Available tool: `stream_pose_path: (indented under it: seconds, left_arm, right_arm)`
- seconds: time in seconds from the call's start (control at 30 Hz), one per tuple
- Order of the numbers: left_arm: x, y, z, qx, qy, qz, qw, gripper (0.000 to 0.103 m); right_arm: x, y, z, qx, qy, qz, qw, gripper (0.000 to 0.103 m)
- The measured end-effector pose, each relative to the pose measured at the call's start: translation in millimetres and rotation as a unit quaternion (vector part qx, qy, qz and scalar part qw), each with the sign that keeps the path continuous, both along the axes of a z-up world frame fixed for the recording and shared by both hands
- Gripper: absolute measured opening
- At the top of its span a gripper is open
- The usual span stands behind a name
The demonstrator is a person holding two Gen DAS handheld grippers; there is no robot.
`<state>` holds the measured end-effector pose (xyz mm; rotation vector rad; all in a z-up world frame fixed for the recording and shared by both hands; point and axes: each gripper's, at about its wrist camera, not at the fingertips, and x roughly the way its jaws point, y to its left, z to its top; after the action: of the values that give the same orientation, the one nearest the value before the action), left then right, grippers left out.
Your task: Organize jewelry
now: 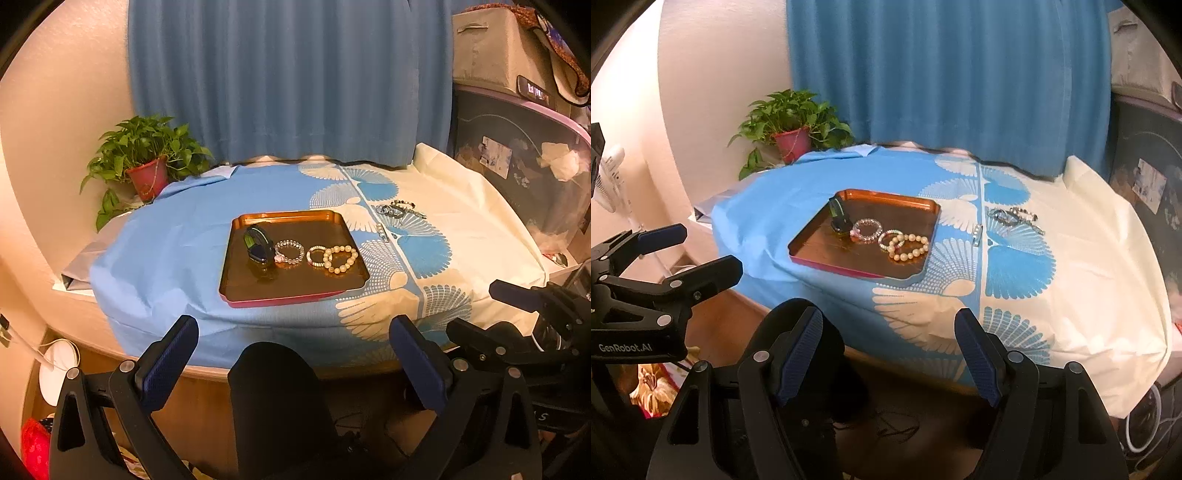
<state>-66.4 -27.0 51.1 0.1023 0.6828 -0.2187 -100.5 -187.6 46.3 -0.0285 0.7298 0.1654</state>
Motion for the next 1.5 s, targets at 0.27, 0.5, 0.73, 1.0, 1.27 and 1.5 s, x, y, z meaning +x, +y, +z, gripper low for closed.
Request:
stream_pose_path:
  seconds: [0.27,0.5,0.73,1.0,1.27,1.5]
  left_arm:
    - [-7.7,-3.0,3.6,0.004,-0.008,-0.006,0.9999,0.102]
    - [-10.9,-6.2,3.3,0.010,-0.011,-0.008,0.9999,0.102]
    - [-7.4,-8.4,1.2,0.018,-0.006,-0.008,0.9998,0.102]
    - [-2.6,-12.4,-4.1,0.026,0.002,-0.012,0.9996,0.102]
    - [4.9,-19.2,-11.2,0.036,0.014,-0.020,0.9991,0.102]
    - [12.6,-25.8,-18.8,0.045,0.027,-0.026,0.9983,0.102]
  right_arm:
    - [-8.4,0.2,2.9,0.003,-0.005,-0.005,1.000,0.075]
    - [-9.8,-1.7,4.2,0.003,-0.004,-0.009,1.000,0.075]
    - [-8.5,-4.4,1.3,0.004,0.002,-0.007,1.000,0.075]
    - [-5.6,-7.6,-5.6,0.006,0.011,-0.013,1.000,0.075]
    - [2.4,-13.1,-13.2,0.010,0.022,-0.019,1.000,0.075]
    - [11.2,-18.7,-22.2,0.014,0.035,-0.026,0.999,0.075]
